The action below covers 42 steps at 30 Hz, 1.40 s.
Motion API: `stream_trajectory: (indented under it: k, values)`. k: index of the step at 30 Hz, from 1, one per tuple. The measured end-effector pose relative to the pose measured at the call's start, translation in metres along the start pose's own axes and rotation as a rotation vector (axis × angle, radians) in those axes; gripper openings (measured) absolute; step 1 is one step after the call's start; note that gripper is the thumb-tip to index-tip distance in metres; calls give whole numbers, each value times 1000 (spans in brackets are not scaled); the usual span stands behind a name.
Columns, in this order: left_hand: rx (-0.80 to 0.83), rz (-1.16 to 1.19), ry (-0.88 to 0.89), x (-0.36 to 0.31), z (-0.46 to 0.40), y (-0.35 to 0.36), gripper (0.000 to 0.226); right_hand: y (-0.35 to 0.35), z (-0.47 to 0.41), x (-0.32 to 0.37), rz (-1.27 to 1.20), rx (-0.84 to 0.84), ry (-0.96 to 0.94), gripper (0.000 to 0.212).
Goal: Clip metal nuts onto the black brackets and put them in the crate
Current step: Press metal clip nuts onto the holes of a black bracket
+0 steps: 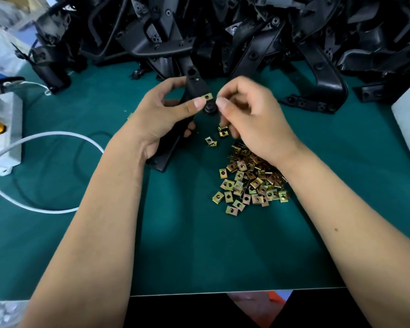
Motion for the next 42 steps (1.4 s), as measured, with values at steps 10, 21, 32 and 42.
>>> stream_trajectory:
  k: [10,21,32,42]
  values:
    - [-41,91,-51,6,-1,-9,58,9,1,-3,579,54,-110,23]
    - [124,-18,10,5,1,0,92,22,2,-4,635,35,-144,23]
    - [120,-54,4,7,0,12,57,9,0,-9,212,117,-69,11]
    - [141,-212,9,8,-2,3,47,-22,-11,-26,-138,-20,103,8]
Point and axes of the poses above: each hand's wrist, its own z-axis away from the middle knuckle, its own y-axis out of the palm, x = y × z, the point moved 8 cm from there along -z, towards the middle knuckle, and after that the axes turned 11 degrees about y, right-handed, at the moved point
